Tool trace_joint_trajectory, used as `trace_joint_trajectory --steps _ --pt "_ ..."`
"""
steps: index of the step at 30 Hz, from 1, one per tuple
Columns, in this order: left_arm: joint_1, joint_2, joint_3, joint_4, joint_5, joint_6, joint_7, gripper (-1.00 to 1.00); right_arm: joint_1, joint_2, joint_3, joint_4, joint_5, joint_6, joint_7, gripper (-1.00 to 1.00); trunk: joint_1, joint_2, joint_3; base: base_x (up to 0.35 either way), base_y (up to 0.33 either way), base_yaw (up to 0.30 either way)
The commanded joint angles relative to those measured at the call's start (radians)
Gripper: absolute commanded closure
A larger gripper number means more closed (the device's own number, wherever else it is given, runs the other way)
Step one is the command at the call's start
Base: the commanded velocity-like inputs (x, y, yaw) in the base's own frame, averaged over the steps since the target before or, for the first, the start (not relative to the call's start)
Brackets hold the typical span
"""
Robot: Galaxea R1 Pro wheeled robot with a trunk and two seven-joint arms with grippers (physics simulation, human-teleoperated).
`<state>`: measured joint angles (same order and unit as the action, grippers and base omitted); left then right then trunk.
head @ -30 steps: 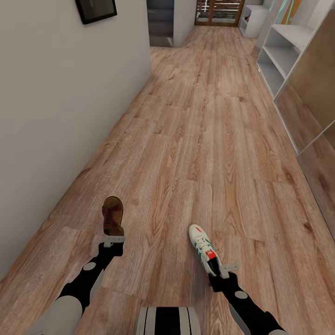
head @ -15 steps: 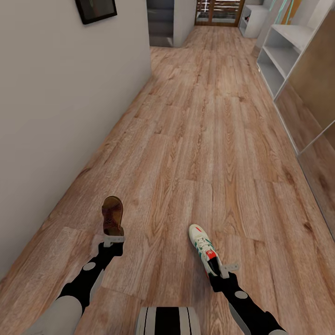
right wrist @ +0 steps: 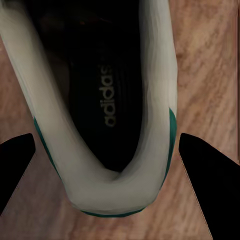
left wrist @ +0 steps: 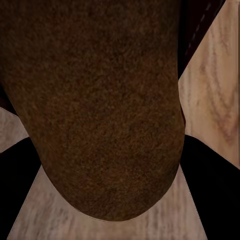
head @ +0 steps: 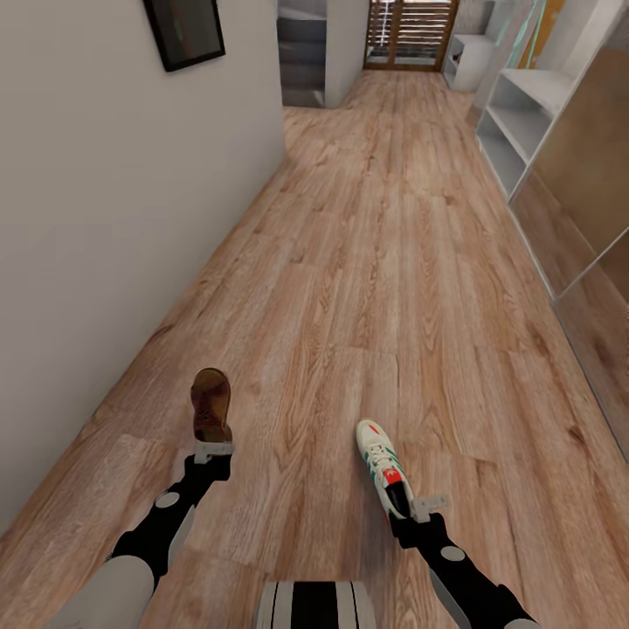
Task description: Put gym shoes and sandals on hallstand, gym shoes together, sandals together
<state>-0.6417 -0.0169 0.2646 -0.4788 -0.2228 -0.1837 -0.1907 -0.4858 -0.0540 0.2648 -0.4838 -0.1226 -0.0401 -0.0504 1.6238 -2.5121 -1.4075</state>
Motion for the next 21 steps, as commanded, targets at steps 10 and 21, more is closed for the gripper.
trace_joint_trajectory --steps 10,21 --pt "0.004 0.003 0.007 0.002 -0.009 -0.004 -0.006 1.0 -0.001 -0.001 0.01 -0.004 -0.011 -0.006 -0.004 1.0 -0.005 0.002 0.038 0.0 0.0 0.0" --pt "0.141 0.015 0.018 0.0 -0.019 -0.019 0.032 1.0 -0.001 0.002 0.01 -0.016 -0.006 -0.075 -0.009 1.0 -0.01 0.005 0.087 0.0 0.0 -0.028"
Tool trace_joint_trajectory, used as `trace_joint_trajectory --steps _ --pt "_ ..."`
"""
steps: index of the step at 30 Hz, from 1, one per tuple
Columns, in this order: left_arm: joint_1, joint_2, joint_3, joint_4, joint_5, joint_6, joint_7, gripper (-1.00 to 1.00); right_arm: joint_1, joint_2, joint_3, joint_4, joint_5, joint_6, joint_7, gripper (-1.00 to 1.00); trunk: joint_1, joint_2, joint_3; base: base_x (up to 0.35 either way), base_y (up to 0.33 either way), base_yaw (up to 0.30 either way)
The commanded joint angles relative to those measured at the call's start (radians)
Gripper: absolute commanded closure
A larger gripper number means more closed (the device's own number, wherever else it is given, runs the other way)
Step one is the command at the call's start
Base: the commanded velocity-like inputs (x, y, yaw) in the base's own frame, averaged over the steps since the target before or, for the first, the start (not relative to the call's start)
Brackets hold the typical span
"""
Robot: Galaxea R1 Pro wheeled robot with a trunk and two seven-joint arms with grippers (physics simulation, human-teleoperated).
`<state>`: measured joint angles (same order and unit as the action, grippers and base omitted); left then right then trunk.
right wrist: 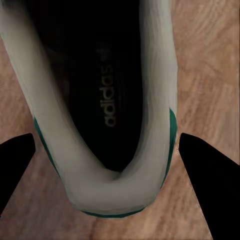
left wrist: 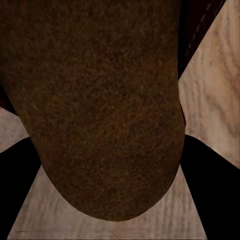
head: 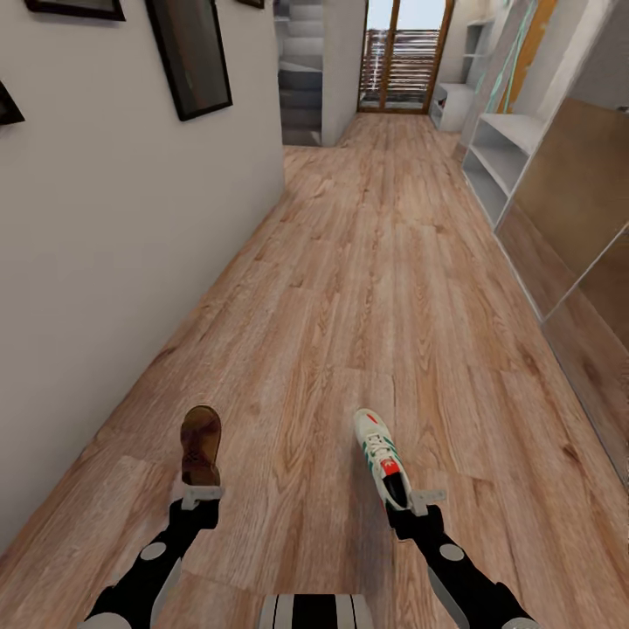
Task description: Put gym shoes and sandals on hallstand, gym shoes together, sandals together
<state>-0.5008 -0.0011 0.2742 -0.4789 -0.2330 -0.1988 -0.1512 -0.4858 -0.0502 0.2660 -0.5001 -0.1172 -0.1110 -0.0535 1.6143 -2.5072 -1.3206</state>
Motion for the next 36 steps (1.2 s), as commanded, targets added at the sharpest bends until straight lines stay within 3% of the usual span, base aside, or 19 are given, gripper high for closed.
trace_joint_trajectory --steps 1,4,10,17,20,31,36 --pt "0.062 0.002 0.013 0.0 -0.005 -0.047 0.007 1.0 0.002 -0.01 0.009 -0.009 -0.009 -0.041 -0.006 1.0 -0.001 0.0 0.005 0.0 0.0 -0.093" --pt "0.112 0.006 0.015 0.006 0.001 -0.099 0.02 1.0 0.011 -0.012 0.009 -0.005 -0.009 -0.1 -0.007 1.0 -0.002 0.001 0.021 0.0 0.0 -0.094" --pt "0.181 0.011 0.019 0.01 0.007 -0.146 0.047 1.0 0.089 -0.022 0.007 -0.003 -0.011 -0.201 -0.008 1.0 -0.005 0.002 0.054 0.0 0.0 -0.094" --pt "0.242 0.019 0.099 0.014 0.007 -0.208 0.056 1.0 0.161 -0.037 0.007 0.033 -0.012 -0.297 -0.007 1.0 -0.008 0.004 0.092 0.0 0.0 -0.095" --pt "0.265 0.021 0.124 0.021 0.005 -0.219 0.056 1.0 0.169 -0.04 0.007 0.155 -0.014 -0.375 -0.007 1.0 -0.009 0.004 0.108 0.0 0.0 -0.095" --pt "0.266 0.018 0.123 0.041 -0.001 -0.221 0.055 1.0 0.17 -0.031 0.008 0.171 -0.016 -0.413 -0.009 1.0 -0.014 0.007 0.167 0.0 0.0 -0.095" --pt "0.266 0.018 0.123 0.042 -0.002 -0.222 0.055 1.0 0.17 -0.03 0.009 0.181 -0.016 -0.414 -0.009 1.0 -0.031 0.038 0.191 0.0 0.0 -0.097"
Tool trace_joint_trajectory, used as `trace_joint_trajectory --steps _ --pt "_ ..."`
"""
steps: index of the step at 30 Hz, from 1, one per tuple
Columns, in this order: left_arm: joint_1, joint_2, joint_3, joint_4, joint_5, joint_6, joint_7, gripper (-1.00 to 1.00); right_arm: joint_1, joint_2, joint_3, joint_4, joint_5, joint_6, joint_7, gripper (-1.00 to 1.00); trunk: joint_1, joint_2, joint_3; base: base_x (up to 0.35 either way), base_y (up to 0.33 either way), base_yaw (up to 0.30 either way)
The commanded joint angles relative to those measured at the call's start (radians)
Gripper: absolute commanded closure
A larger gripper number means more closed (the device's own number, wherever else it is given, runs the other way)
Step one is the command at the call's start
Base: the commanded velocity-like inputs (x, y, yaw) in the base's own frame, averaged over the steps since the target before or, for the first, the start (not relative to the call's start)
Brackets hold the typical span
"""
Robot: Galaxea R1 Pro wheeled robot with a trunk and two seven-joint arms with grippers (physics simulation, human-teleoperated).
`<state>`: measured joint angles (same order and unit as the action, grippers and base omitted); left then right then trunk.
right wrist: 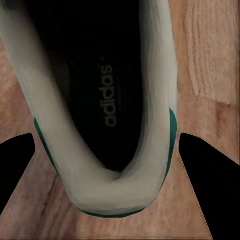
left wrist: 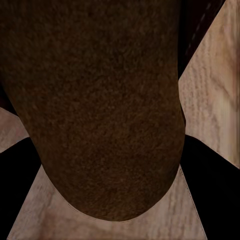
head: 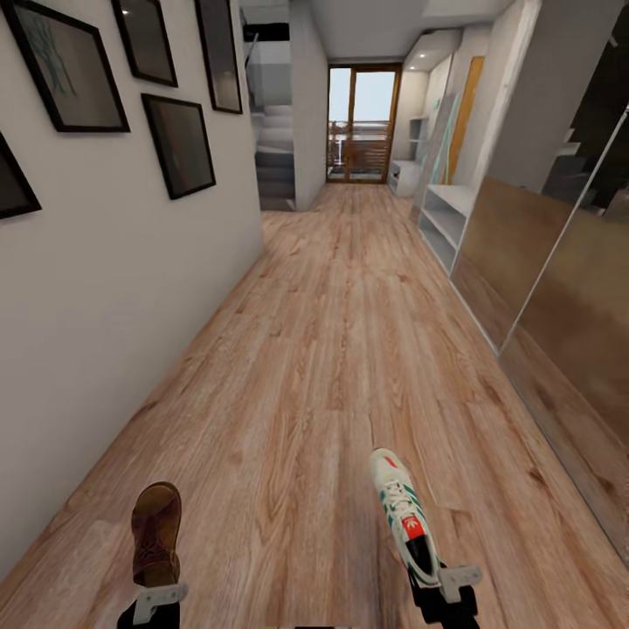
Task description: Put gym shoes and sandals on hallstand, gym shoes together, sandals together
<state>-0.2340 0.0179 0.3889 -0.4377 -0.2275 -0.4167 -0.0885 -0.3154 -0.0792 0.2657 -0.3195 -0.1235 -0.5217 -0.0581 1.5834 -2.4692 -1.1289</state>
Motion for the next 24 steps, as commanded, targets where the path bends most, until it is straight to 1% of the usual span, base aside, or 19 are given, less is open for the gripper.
trace_joint_trajectory --steps 1,7,15,17,24 --pt "-0.001 0.0 0.008 0.001 -0.007 -0.004 -0.008 1.0 -0.001 -0.001 0.009 0.005 -0.01 -0.003 -0.004 1.0 -0.004 0.007 0.004 0.0 0.0 -0.117" --pt "-0.001 0.0 0.008 0.001 -0.008 -0.004 -0.008 1.0 -0.001 0.001 0.009 0.015 -0.01 -0.003 -0.003 1.0 -0.027 0.049 0.032 0.0 0.0 -0.161" --pt "-0.001 0.0 0.008 0.001 -0.008 -0.003 -0.008 1.0 -0.001 0.001 0.009 0.02 -0.009 -0.001 -0.003 1.0 -0.058 0.105 0.067 0.0 0.0 -0.209" --pt "-0.001 0.0 0.008 0.002 -0.008 -0.003 -0.008 1.0 -0.001 0.002 0.009 0.02 -0.009 -0.001 -0.003 1.0 -0.065 0.119 0.074 0.0 0.0 -0.101" --pt "0.0 -0.001 0.006 0.002 -0.008 -0.004 -0.008 1.0 -0.001 0.002 0.009 0.02 -0.01 -0.002 -0.003 1.0 -0.065 0.119 0.075 0.008 0.0 -0.022"
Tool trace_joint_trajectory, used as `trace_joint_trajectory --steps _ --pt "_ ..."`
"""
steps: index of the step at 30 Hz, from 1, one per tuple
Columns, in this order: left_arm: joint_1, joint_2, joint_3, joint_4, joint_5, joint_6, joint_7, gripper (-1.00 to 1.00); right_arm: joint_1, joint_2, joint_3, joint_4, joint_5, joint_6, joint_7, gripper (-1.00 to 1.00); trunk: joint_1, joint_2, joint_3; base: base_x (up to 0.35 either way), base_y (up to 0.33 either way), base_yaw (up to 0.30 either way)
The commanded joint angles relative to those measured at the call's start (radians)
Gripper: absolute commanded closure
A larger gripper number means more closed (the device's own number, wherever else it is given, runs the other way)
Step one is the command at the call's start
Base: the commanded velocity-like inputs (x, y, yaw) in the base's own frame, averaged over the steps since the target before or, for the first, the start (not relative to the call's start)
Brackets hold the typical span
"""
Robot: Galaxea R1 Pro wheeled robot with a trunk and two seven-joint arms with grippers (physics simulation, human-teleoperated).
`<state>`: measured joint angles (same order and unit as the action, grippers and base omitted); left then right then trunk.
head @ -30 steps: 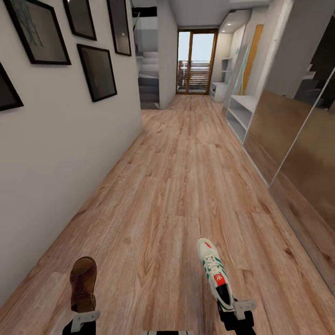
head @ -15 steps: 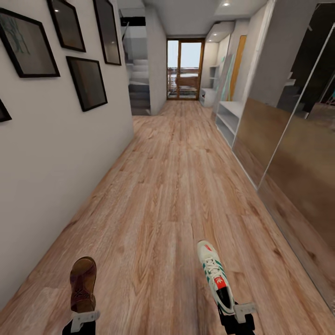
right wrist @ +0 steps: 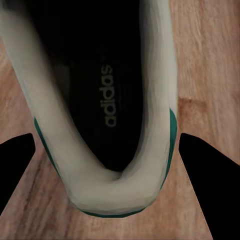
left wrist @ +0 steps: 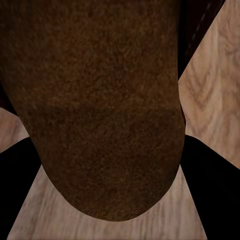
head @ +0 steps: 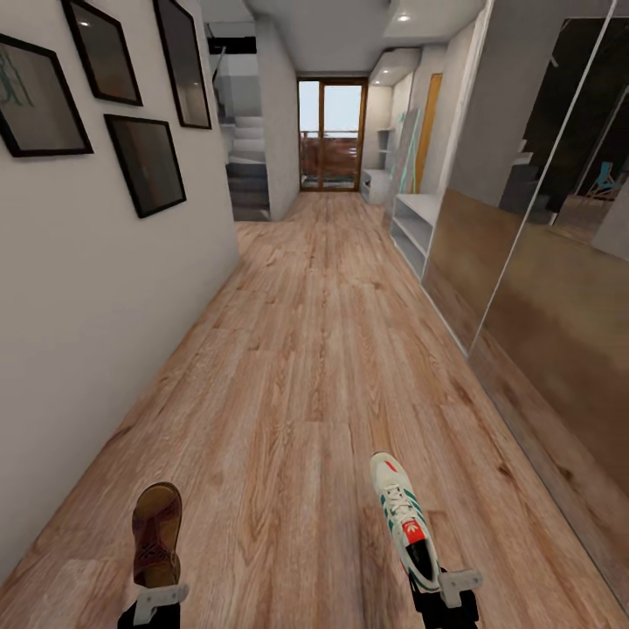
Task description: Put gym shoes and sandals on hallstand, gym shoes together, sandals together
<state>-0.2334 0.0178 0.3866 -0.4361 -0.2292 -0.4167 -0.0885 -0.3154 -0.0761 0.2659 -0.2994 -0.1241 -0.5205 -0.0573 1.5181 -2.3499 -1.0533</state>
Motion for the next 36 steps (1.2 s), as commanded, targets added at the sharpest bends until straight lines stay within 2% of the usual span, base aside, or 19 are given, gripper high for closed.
trace_joint_trajectory --steps 1,27,36 --pt "-0.001 -0.001 0.009 0.0 -0.006 -0.004 -0.008 1.0 -0.001 -0.001 0.009 0.0 -0.01 -0.003 -0.004 1.0 0.0 0.0 -0.001 0.153 0.0 -0.003" --pt "-0.001 -0.001 0.01 0.003 0.002 -0.004 -0.008 1.0 -0.001 -0.002 0.007 0.0 -0.009 -0.003 -0.004 1.0 0.0 0.0 -0.001 0.324 0.0 0.0" --pt "-0.001 -0.002 0.008 0.004 0.0 -0.004 -0.008 1.0 -0.001 0.007 0.006 0.0 -0.011 -0.004 -0.005 1.0 0.0 0.0 -0.001 0.336 0.0 0.0"
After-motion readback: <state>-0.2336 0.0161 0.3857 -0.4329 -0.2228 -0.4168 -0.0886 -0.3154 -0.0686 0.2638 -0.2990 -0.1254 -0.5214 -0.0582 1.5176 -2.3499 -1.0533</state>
